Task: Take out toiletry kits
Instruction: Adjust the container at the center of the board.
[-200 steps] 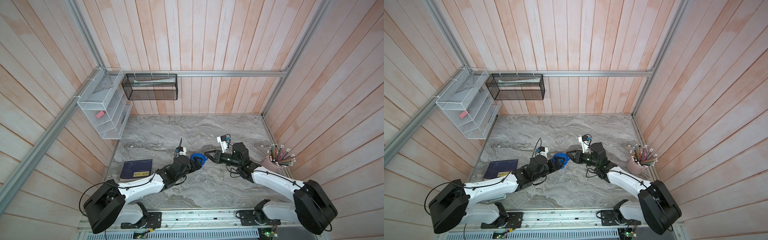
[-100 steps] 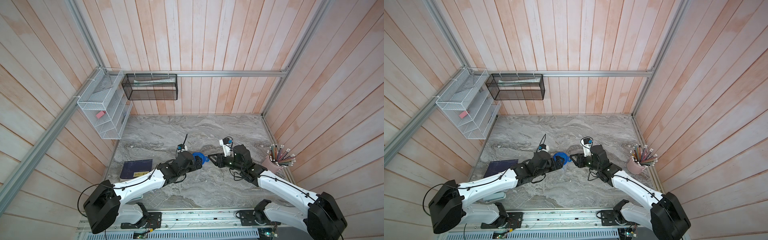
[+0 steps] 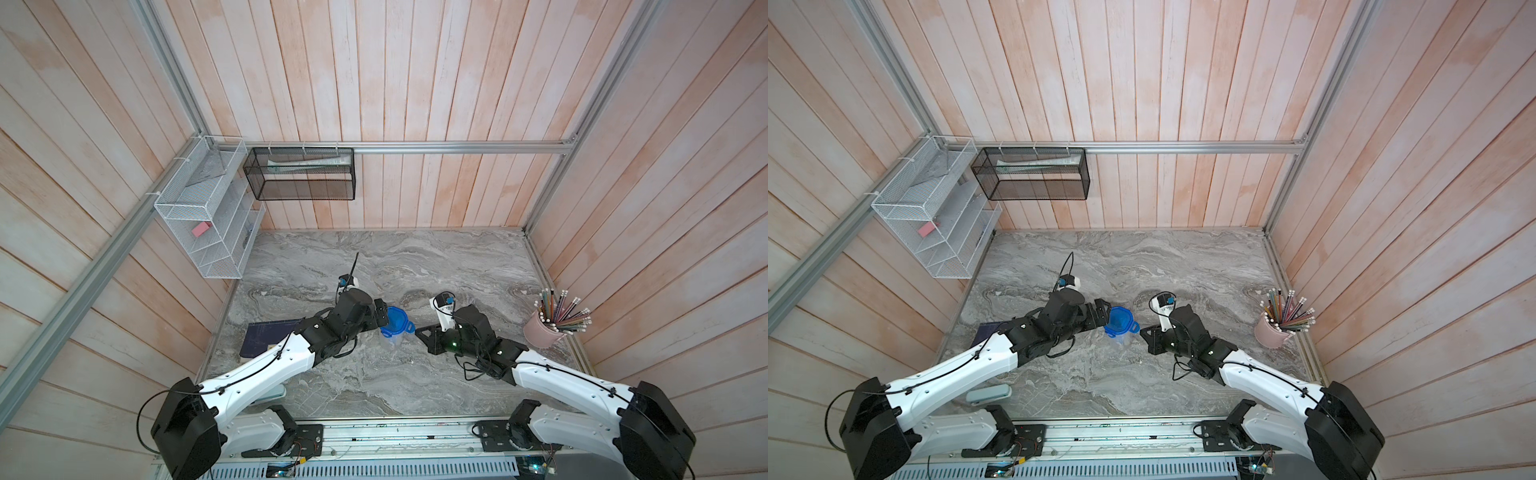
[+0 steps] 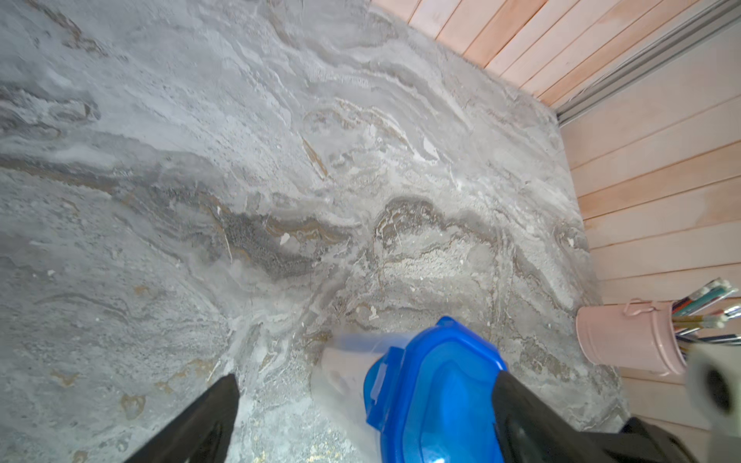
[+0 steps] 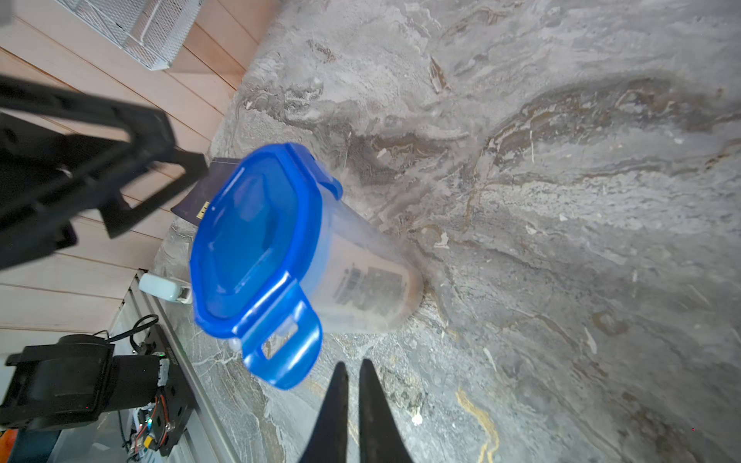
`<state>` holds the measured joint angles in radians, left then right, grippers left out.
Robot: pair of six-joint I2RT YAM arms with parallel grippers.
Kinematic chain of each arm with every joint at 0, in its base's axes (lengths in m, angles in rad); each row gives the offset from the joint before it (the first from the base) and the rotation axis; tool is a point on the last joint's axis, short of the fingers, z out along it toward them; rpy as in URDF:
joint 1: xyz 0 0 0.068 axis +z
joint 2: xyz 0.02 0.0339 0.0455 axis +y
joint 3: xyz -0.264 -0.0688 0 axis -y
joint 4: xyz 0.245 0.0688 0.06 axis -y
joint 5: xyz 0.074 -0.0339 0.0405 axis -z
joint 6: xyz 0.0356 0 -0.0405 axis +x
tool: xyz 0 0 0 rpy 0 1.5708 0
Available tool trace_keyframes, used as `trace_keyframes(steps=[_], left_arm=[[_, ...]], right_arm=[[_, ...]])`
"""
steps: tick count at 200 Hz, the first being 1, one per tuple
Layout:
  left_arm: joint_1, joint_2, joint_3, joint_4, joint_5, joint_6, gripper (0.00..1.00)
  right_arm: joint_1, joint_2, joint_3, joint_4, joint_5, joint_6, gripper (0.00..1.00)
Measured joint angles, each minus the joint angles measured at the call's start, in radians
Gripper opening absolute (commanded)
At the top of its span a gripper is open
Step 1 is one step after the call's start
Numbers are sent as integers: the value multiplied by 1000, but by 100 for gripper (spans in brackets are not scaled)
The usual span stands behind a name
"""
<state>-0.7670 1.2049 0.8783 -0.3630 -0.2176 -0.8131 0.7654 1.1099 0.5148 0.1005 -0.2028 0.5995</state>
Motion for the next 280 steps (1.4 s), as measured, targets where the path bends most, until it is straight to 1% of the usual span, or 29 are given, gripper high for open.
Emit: trace_keyframes(steps=[37,48,73,84,96,102,105,108,115,133,148,169,191,197,207,221,227,258,280], left_arm=[[14,-56,-8,-6,0,6,100],[50,-69,-24,1,12,10,100],[179,-42,-38,40,66,30,99],[219,-7,-36,71,87,42,92],[237,41,-28,100,108,66,78],[241,66,-21,113,119,81,67],[243,82,-16,124,126,72,60],[245,97,-11,132,135,89,53],[250,131,2,154,151,95,47],[260,214,39,206,197,109,40],[265,267,63,246,226,114,37],[265,311,66,285,259,111,36],[265,341,66,322,278,109,35],[265,348,66,335,285,106,32],[265,366,66,356,298,100,24],[265,393,67,379,317,91,16],[265,404,67,386,323,85,14],[256,426,66,406,352,59,11],[225,424,57,422,356,44,11]], right_arm=[[14,-2,-10,8,3,5,8],[31,-5,-26,15,4,10,8],[103,-6,-61,10,17,17,7],[147,-6,-69,7,34,21,7],[188,-5,-75,8,53,22,7],[201,-5,-79,9,60,22,7],[207,-3,-80,10,64,22,7],[211,-2,-81,11,68,23,7],[219,5,-84,14,75,22,7],[234,32,-82,6,105,22,6],[241,51,-55,-36,141,21,6],[242,60,40,-117,199,10,6],[242,70,146,-155,240,-11,5],[242,76,166,-158,253,-18,5],[242,84,182,-158,269,-25,5],[241,100,185,-163,286,-29,5],[240,107,185,-167,290,-29,4],[227,137,185,-176,300,-32,4],[216,139,185,-177,306,-38,4]])
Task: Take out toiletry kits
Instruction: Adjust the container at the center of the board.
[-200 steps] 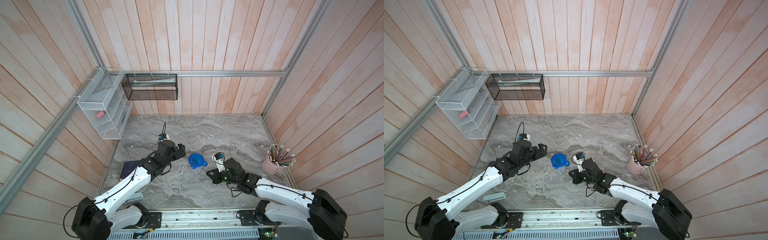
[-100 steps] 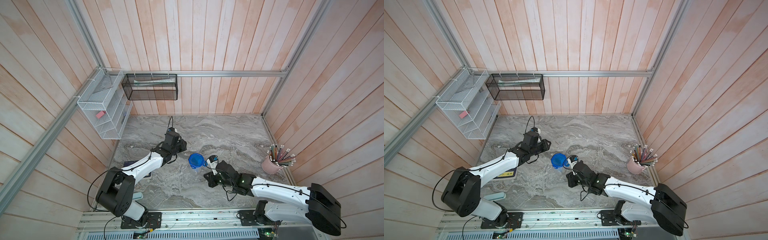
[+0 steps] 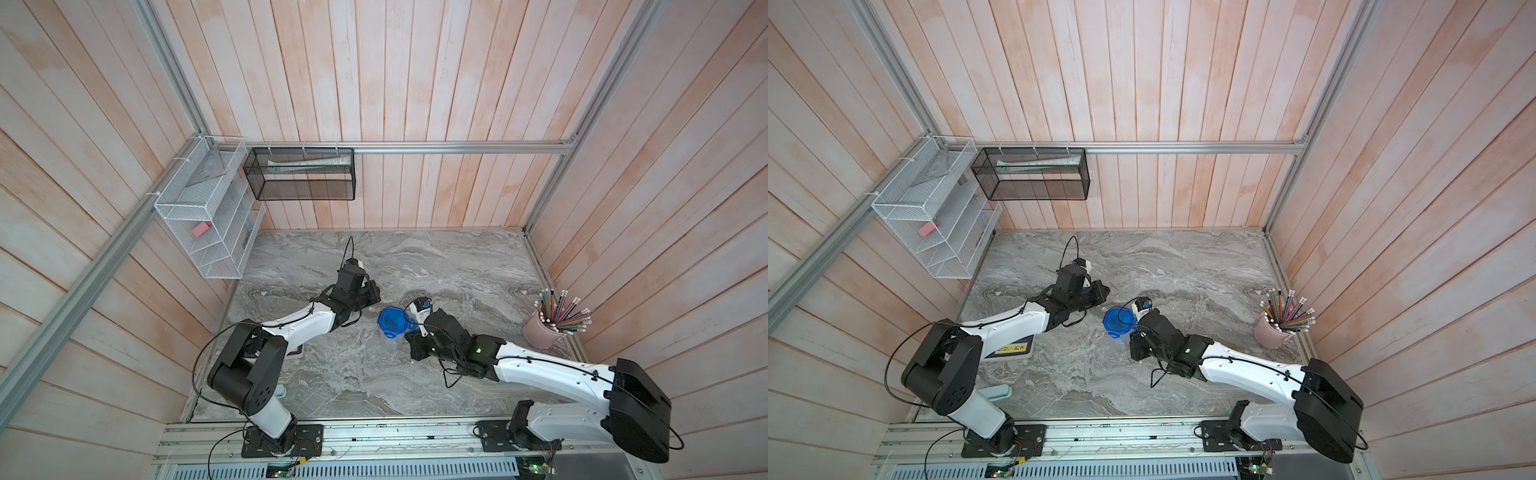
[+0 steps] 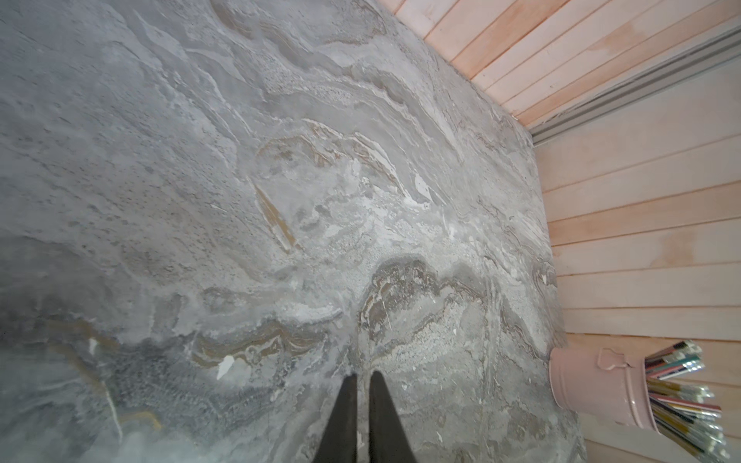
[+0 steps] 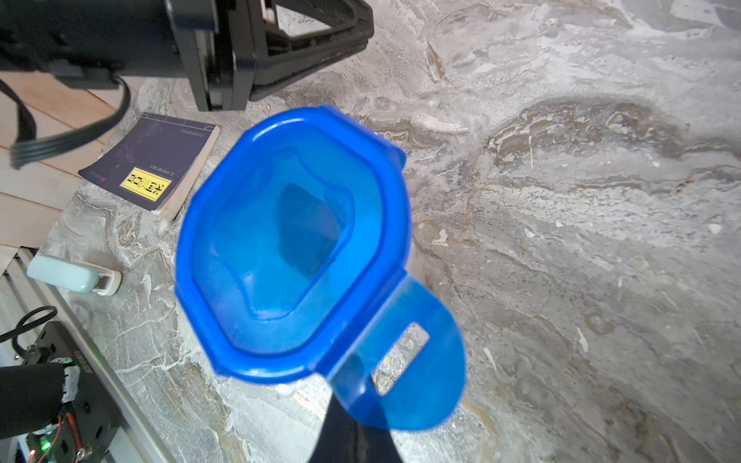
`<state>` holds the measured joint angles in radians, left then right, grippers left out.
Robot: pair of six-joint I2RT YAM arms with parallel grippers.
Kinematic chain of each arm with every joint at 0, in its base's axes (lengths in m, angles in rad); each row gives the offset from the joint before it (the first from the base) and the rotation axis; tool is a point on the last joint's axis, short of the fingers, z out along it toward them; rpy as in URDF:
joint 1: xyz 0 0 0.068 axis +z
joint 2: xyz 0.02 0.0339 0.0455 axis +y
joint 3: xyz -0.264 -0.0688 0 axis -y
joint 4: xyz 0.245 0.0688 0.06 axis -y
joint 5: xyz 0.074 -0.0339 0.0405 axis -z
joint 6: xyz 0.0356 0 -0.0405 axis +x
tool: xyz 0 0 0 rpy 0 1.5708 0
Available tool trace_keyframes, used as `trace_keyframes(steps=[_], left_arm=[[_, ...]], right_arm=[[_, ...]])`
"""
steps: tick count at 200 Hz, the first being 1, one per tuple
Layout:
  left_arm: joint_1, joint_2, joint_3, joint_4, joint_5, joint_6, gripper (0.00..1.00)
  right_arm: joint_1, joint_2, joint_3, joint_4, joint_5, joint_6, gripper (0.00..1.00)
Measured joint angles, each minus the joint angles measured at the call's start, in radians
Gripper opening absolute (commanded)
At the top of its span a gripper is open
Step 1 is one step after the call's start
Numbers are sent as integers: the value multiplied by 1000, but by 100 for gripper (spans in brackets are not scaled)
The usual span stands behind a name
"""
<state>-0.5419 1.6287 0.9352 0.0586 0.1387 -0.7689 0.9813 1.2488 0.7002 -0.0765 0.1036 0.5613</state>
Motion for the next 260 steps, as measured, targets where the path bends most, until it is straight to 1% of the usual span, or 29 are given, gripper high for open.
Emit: trace_keyframes(steps=[34,60,92,133,175,211,229,260], left_arm=[[-66,-29,-70,-1,-3,-27,11],[-69,-63,-116,-15,-14,-46,10],[-70,-160,-172,-67,-36,-67,10],[-77,-293,-214,-132,-70,-89,10],[-95,-391,-219,-220,-100,-105,10],[-96,-468,-219,-297,-144,-108,10],[-96,-489,-218,-330,-165,-107,11],[-98,-494,-190,-381,-186,-100,11]], right_arm=[[-33,12,1,-3,6,-18,4],[-61,23,13,-3,5,-39,4],[-105,71,53,8,3,-72,3],[-124,146,92,44,-14,-104,3],[-164,216,113,98,-32,-142,3],[-229,246,134,135,-60,-167,3],[-246,272,178,146,-70,-178,3],[-246,321,247,175,-106,-192,3]])
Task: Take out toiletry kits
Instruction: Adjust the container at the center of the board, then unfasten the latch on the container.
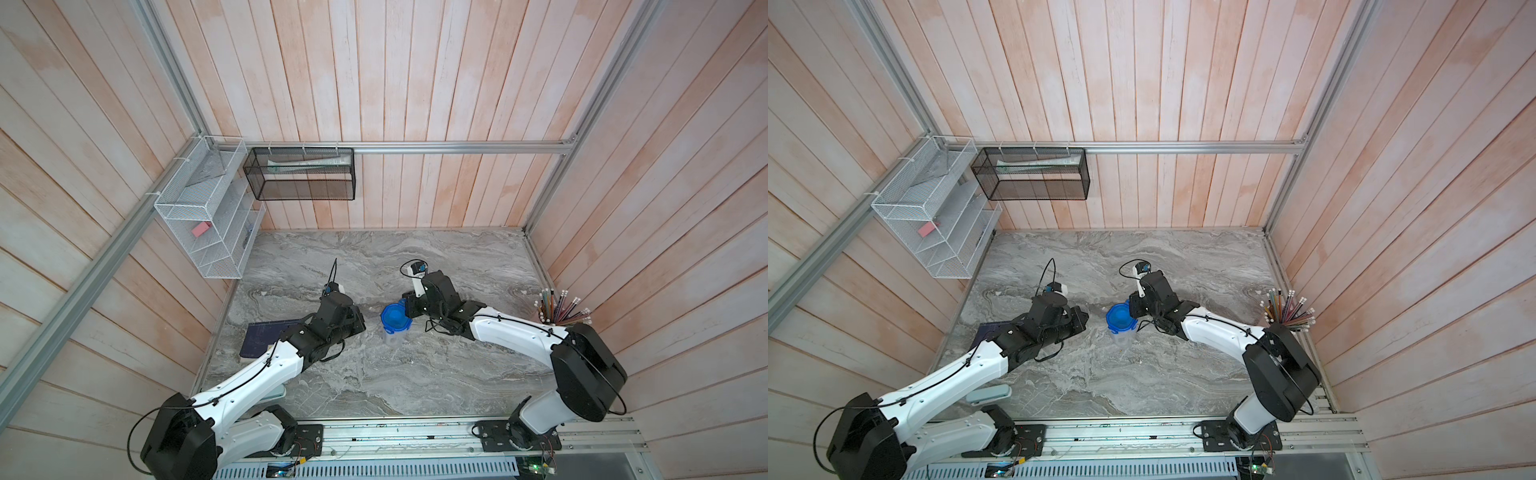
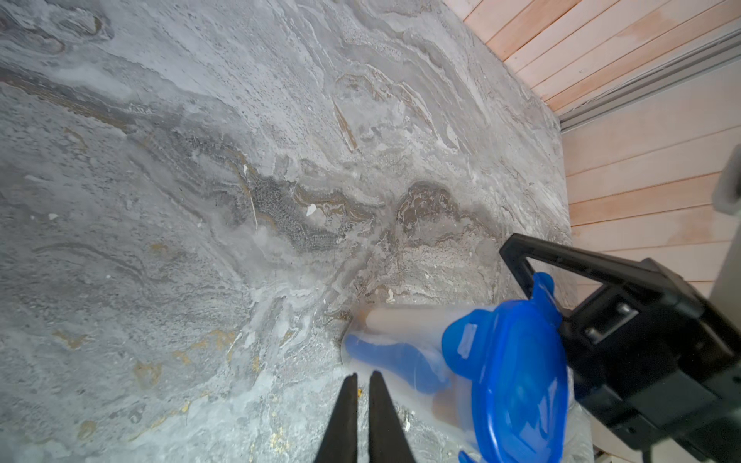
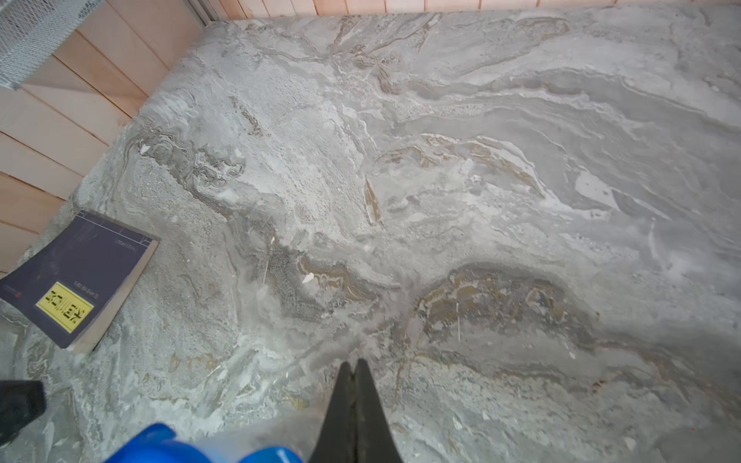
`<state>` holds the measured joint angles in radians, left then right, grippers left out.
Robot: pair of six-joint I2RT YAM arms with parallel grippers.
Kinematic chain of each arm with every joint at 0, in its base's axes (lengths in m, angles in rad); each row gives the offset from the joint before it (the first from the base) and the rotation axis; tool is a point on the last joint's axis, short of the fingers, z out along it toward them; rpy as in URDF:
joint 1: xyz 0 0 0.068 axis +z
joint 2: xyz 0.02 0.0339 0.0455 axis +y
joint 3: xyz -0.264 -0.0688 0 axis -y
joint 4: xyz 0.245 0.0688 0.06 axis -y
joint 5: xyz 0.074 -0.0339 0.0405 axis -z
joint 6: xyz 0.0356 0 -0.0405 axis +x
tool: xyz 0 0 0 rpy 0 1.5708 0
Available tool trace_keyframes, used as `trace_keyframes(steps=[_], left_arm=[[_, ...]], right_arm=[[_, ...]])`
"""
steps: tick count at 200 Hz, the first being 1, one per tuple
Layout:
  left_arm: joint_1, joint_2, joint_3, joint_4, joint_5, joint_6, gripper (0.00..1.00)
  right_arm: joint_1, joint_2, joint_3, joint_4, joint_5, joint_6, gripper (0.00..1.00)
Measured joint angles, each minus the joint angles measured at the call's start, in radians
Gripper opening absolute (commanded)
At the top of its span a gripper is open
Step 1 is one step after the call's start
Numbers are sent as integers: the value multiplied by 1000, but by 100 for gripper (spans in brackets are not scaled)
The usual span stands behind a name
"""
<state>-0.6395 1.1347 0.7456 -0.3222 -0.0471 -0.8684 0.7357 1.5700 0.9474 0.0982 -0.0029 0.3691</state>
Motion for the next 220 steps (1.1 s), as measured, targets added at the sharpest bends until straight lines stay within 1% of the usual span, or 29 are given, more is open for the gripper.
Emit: trace_keyframes(steps=[28,56,73,85,97,115,123,135,152,171,189,208,220], left_arm=[[-17,11,63,-11,-10,15,13],[-54,63,140,7,-7,33,14],[-94,108,179,28,-1,44,15],[-120,134,188,51,11,49,14],[-142,154,188,64,23,49,14],[-161,183,182,85,42,45,14],[-166,193,173,99,48,41,15],[-172,202,153,114,52,32,15],[-173,203,132,159,55,16,14],[-173,204,122,184,54,9,15],[-173,209,122,196,51,7,14],[-173,219,122,213,50,7,14],[-173,222,122,218,50,6,14]], right_arm=[[0,32,21,16,-26,1,3],[-4,32,23,9,-37,0,3],[-24,5,18,-11,-56,2,4],[-56,-55,-18,-14,-79,12,8],[-98,-141,-80,-10,-115,31,18],[-170,-278,-195,21,-201,67,45],[-200,-338,-258,55,-259,103,55],[-227,-407,-346,116,-344,139,64],[-237,-470,-460,235,-475,241,71],[-236,-490,-557,386,-589,355,74],[-236,-480,-619,515,-651,438,74],[-236,-429,-653,661,-700,529,74],[-236,-377,-665,766,-726,589,70]])
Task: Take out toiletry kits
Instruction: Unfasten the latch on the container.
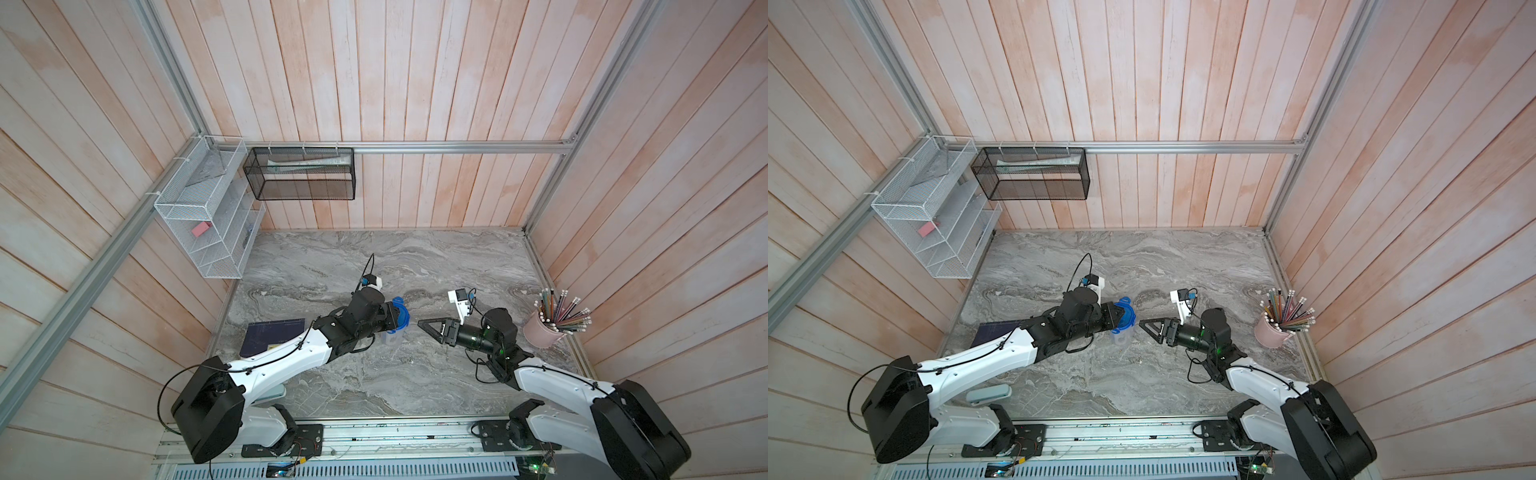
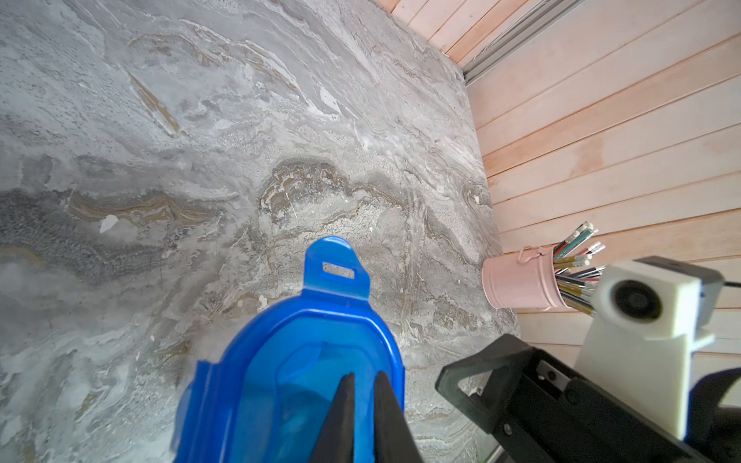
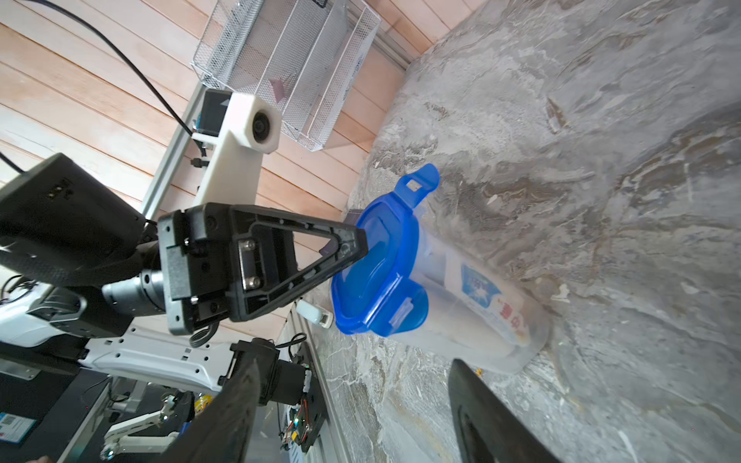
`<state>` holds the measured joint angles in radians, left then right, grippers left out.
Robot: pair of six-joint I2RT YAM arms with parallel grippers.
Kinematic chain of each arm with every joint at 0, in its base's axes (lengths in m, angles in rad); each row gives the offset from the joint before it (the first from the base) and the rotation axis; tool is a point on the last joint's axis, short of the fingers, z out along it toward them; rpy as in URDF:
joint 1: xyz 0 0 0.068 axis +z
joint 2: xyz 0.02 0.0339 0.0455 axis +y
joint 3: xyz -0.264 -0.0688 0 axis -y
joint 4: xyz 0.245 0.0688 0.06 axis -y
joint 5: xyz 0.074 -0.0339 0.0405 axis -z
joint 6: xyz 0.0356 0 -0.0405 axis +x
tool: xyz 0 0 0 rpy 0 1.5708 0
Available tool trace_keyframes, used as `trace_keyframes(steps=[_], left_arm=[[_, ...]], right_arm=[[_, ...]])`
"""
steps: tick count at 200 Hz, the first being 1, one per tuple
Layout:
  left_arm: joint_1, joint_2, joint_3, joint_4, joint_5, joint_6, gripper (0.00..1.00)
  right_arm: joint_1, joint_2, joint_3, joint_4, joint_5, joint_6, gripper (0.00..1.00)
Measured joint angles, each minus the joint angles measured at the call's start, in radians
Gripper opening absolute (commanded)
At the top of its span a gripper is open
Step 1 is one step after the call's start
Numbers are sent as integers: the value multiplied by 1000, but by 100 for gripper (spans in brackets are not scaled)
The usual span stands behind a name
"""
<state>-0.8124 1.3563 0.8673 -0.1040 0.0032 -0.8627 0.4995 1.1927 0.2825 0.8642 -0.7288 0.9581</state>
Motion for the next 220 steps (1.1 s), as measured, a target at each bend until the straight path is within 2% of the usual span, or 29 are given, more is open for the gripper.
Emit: trace_keyframes(steps=[23,55,128,183,220], left_arm=[[0,0,-5,9,-3,-6,14],[0,0,-14,27,-7,-15,13],[0,12,-32,82,-7,-29,13],[0,12,-42,104,-7,-40,13],[0,12,-55,130,-6,-49,12]], right_arm=[[1,126,-5,187,-40,98,65],[2,278,-5,381,-62,208,64],[14,414,3,528,-63,298,62],[24,562,37,686,-71,395,54],[26,613,37,726,-74,471,48]])
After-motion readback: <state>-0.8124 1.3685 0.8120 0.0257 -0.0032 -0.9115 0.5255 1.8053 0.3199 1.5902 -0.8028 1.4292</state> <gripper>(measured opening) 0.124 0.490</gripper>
